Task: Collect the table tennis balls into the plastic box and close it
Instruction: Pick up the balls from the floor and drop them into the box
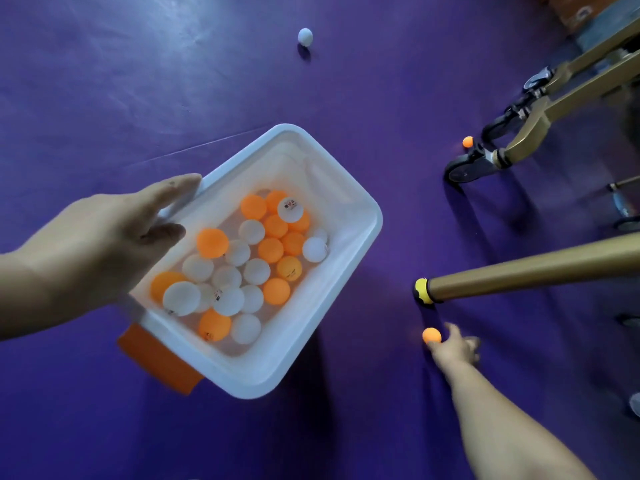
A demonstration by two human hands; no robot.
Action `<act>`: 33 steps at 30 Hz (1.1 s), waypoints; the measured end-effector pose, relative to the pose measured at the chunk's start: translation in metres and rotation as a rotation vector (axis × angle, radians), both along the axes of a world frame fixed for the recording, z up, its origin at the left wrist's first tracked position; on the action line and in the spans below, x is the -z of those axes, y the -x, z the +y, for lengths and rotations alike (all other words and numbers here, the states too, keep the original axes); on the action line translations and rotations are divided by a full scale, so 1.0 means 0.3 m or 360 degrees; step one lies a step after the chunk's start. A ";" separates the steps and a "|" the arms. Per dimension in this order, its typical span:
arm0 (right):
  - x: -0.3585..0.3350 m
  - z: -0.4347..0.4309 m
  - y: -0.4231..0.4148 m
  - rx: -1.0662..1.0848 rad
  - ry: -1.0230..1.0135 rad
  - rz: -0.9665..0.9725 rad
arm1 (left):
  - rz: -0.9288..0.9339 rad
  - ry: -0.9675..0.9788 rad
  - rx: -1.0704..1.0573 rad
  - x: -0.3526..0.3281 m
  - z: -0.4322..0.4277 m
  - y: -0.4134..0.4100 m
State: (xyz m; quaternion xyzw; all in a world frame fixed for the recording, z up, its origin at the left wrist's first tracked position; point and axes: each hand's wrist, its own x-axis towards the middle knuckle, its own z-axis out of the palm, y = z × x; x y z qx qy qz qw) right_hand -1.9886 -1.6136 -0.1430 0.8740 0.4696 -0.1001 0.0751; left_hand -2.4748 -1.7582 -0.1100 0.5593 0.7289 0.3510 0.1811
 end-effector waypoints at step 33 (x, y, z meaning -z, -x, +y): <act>-0.631 -0.229 1.779 -0.1149 -0.0318 0.0973 | -0.0177 0.0699 -0.0294 -0.453 -0.192 0.758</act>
